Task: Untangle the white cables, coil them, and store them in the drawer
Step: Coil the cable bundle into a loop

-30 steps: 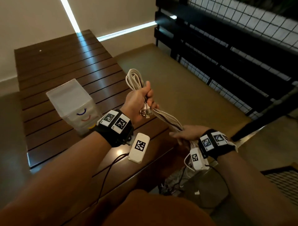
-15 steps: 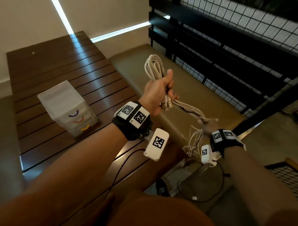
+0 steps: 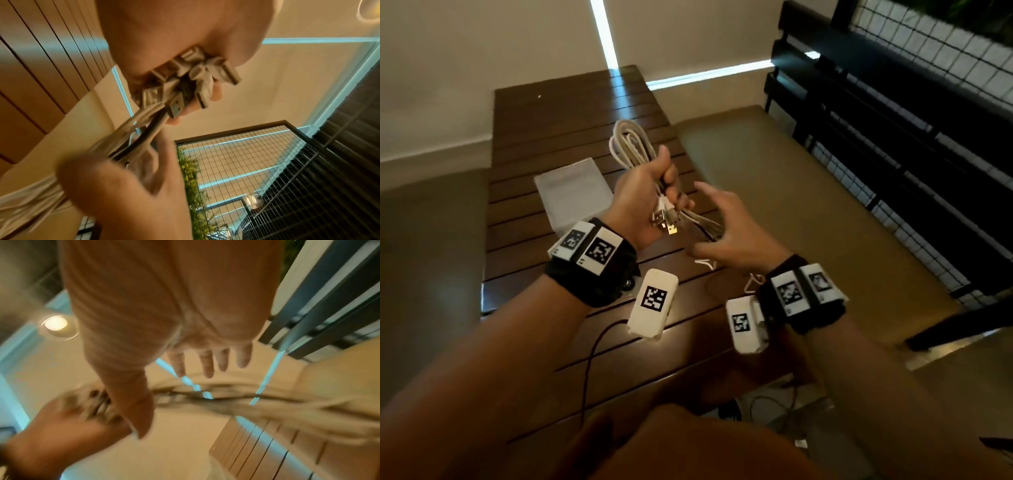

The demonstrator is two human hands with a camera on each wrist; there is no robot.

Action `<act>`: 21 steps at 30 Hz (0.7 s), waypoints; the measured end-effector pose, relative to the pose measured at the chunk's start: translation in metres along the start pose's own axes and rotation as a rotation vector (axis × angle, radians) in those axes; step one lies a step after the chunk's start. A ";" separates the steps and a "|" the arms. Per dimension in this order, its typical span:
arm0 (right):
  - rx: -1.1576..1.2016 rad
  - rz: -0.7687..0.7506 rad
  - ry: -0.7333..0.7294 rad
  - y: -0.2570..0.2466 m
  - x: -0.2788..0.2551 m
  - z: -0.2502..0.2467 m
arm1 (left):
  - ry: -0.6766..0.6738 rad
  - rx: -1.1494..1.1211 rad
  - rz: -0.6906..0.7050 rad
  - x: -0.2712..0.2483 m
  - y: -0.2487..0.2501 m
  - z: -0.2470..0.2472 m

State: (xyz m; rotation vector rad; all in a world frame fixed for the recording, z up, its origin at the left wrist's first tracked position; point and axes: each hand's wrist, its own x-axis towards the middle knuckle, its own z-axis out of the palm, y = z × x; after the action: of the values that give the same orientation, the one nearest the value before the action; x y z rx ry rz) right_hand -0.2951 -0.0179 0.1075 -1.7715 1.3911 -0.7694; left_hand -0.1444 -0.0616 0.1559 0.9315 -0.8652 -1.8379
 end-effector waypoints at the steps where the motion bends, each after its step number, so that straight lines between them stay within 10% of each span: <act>1: 0.036 -0.053 -0.028 -0.009 0.011 0.022 | 0.044 -0.031 0.010 -0.002 0.002 -0.008; 11: -0.121 -0.251 -0.230 -0.008 0.036 0.075 | 0.632 0.132 0.127 -0.021 0.038 -0.139; 15: -0.093 -0.385 -0.284 -0.050 0.061 0.053 | 0.490 0.653 -0.102 -0.030 0.029 -0.150; 21: -0.066 -0.329 -0.225 -0.062 0.090 0.051 | 0.157 0.580 -0.190 -0.044 0.028 -0.144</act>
State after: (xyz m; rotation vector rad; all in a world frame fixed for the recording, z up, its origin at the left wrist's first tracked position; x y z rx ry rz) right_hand -0.2001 -0.0877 0.1331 -2.0987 1.0005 -0.6718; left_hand 0.0045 -0.0583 0.1218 1.5401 -1.2764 -1.6612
